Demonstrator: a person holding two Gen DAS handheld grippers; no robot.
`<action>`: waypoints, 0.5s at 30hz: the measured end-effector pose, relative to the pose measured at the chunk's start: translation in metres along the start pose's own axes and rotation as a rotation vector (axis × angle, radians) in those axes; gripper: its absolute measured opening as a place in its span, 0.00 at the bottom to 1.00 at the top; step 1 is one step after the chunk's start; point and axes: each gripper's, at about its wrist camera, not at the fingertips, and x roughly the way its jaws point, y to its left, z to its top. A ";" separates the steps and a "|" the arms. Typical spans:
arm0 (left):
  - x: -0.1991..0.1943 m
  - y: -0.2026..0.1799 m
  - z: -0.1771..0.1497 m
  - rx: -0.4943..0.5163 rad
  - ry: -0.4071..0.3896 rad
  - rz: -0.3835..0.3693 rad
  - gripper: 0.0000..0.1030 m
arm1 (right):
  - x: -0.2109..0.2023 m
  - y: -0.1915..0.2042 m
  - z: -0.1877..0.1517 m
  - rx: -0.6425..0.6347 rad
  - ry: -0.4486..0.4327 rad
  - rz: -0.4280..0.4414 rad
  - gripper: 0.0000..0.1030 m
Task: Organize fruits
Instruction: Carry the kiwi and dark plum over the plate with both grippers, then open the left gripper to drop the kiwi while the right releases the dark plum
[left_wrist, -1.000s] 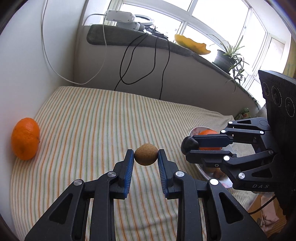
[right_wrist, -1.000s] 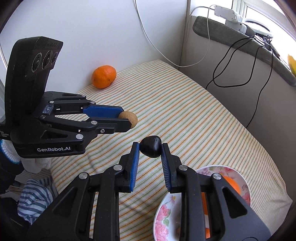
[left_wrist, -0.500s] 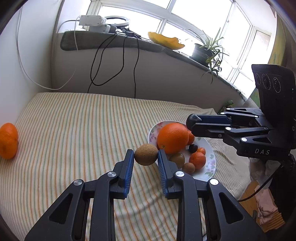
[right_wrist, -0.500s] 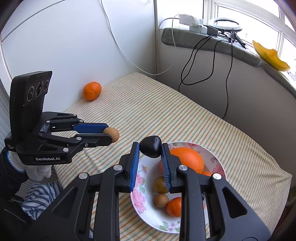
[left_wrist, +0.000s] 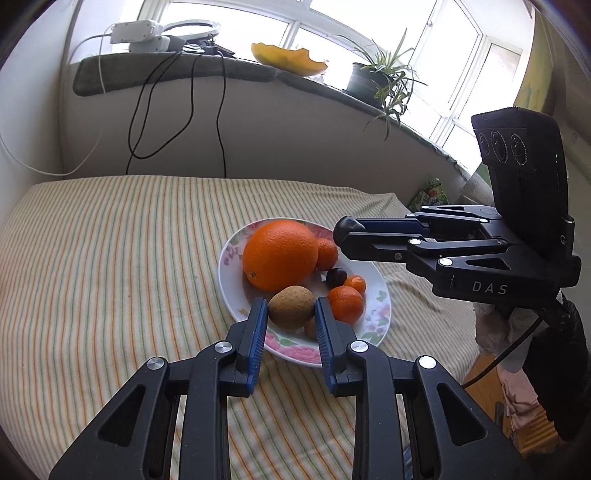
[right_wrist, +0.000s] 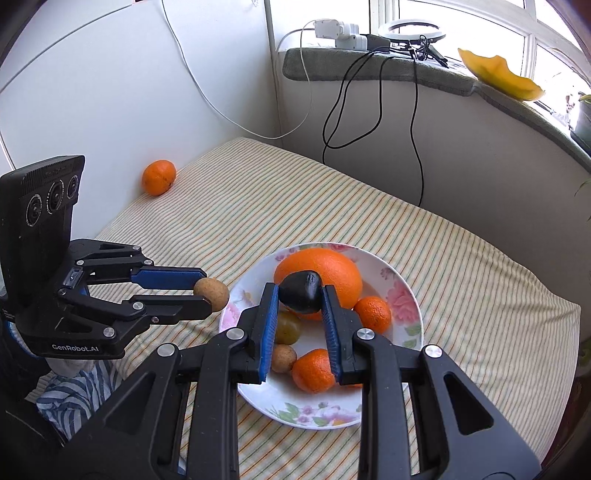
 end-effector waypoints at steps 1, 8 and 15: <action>0.002 -0.002 -0.001 0.002 0.003 -0.004 0.24 | 0.001 -0.002 -0.001 0.004 0.002 -0.001 0.24; 0.013 -0.014 -0.004 0.022 0.031 -0.011 0.24 | 0.008 -0.011 -0.014 0.030 0.020 -0.007 0.24; 0.021 -0.021 -0.004 0.041 0.048 0.003 0.24 | 0.015 -0.021 -0.022 0.064 0.039 -0.004 0.24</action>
